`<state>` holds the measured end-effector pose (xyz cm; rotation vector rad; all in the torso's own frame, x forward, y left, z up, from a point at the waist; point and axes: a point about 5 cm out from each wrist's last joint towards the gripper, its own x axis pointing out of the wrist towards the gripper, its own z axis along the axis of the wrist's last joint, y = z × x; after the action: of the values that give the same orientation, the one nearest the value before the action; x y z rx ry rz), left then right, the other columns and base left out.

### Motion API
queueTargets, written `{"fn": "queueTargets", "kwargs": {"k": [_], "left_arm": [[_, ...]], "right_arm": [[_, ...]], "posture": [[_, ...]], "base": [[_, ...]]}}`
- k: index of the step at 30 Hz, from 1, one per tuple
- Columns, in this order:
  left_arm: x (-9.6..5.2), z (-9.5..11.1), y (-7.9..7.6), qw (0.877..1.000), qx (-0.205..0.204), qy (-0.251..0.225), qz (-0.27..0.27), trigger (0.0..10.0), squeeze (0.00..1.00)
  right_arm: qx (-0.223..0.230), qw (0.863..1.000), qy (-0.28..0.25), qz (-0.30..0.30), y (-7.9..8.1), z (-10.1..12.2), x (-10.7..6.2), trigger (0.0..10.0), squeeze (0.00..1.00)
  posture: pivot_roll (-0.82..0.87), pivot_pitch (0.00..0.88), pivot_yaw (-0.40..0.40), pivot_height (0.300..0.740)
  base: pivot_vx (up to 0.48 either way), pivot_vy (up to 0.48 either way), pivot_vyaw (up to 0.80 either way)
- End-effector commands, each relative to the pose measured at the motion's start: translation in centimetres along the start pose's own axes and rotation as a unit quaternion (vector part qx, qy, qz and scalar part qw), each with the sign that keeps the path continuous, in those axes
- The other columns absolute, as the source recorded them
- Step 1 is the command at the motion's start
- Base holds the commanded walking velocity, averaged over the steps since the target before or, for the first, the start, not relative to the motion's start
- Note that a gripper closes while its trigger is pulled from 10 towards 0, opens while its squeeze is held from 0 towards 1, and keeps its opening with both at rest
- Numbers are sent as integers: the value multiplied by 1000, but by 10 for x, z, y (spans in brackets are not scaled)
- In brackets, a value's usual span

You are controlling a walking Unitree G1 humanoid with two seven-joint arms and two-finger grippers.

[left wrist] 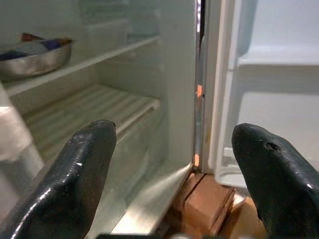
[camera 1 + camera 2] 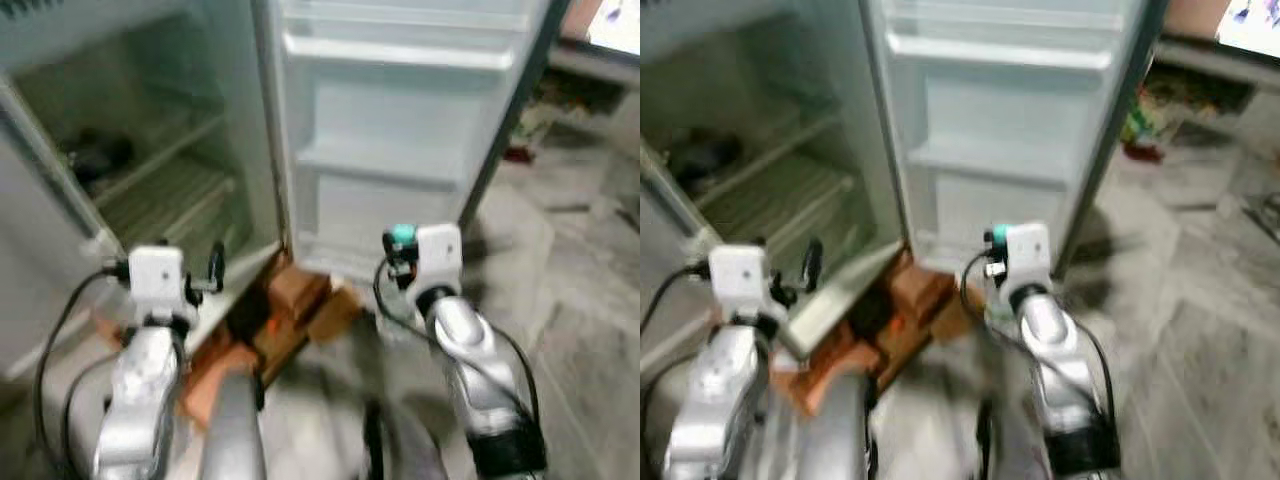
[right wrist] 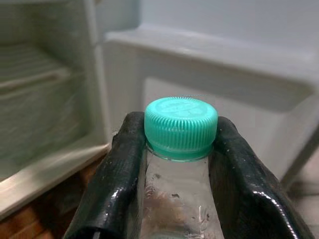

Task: Restocking fridge

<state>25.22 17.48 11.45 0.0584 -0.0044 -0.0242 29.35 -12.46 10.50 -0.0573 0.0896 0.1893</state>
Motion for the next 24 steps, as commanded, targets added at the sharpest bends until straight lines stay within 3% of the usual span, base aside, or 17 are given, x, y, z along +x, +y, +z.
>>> {"fn": "queueTargets", "kwargs": {"k": [1,9,24], "left_arm": [[5,12,0,1000,3,-26,-6,10000,0],[6,15,-1,999,-3,-35,-15,10000,0],[8,16,-4,999,-9,-45,-27,10000,0]], "right_arm": [[-2,1000,-30,2,2,14,3,10000,0],[-28,998,-51,5,3,19,5,10000,0],[-83,990,-118,-8,2,35,9,10000,0]], "posture": [[58,81,-48,620],[55,82,-47,620],[56,75,-52,620]], "base": [[0,0,0],[0,0,0],[404,0,0]]}}
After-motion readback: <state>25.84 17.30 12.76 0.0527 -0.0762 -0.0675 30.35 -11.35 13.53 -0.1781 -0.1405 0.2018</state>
